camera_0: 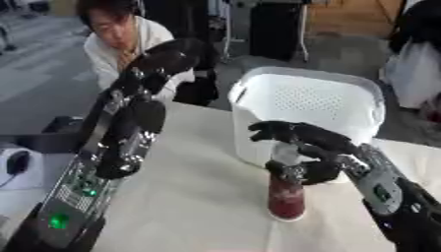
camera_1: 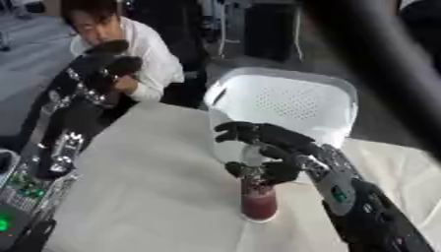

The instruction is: Pick up objects on the table and place them in the box.

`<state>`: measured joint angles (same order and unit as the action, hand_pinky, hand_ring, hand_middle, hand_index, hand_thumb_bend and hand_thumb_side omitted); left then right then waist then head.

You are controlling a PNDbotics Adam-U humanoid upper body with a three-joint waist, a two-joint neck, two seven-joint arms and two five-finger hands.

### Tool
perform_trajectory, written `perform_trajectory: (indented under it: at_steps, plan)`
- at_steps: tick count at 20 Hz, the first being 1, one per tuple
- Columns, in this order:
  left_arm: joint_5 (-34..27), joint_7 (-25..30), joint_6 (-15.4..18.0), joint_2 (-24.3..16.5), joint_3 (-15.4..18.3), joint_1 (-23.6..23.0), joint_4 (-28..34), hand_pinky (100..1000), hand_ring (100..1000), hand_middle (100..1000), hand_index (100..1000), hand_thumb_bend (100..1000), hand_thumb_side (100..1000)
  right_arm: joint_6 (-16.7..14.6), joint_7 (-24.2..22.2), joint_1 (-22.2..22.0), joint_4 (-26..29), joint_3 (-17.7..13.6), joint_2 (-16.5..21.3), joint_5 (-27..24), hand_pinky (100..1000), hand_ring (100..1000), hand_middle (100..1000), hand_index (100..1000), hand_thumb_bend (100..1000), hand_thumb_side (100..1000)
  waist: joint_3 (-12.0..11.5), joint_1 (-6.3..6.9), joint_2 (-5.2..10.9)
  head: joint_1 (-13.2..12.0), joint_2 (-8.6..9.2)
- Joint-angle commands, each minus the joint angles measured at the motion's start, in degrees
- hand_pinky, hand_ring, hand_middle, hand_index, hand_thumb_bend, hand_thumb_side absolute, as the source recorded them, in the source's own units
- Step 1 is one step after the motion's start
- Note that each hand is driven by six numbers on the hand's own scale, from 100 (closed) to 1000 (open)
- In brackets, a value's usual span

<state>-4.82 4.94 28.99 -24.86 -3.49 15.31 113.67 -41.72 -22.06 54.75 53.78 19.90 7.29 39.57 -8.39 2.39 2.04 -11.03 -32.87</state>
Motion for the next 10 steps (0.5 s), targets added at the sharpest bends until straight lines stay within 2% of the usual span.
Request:
perform_trajectory:
  at_steps: [1, 2, 6, 10]
  plan:
    - [-0.2, 0.2, 0.2, -0.6, 0.0, 0.9, 0.9, 907, 849, 916, 907, 100, 649, -10.3, -8.1, 0.9, -0.6, -2.0, -0.8, 3.6, 880, 878, 964, 926, 272, 1000, -0.1, 0.27, 0.39, 0.0, 0.82]
    - [-0.2, 0.2, 0.2, -0.6, 0.0, 0.9, 0.9, 907, 849, 916, 907, 100, 649, -10.3, -7.1, 1.0, -1.1, -2.4, -1.1, 4.9, 879, 877, 963, 926, 271, 1000, -0.2, 0.29, 0.38, 0.0, 0.8]
    - [-0.3, 0.2, 0.1, -0.5, 0.0, 1.0, 0.9, 907, 849, 916, 907, 100, 649, -10.3, -3.4, 1.0, -2.5, -3.1, -1.8, 9.2, 877, 876, 962, 927, 387, 1000, -0.3, 0.28, 0.34, 0.0, 0.71]
    - [-0.3, 0.2, 0.1, -0.5, 0.0, 1.0, 0.9, 907, 849, 916, 907, 100, 649, -10.3, -0.7, 0.8, -3.5, -3.3, -2.0, 12.0, 877, 875, 962, 927, 431, 1000, -0.3, 0.27, 0.33, -0.3, 0.64]
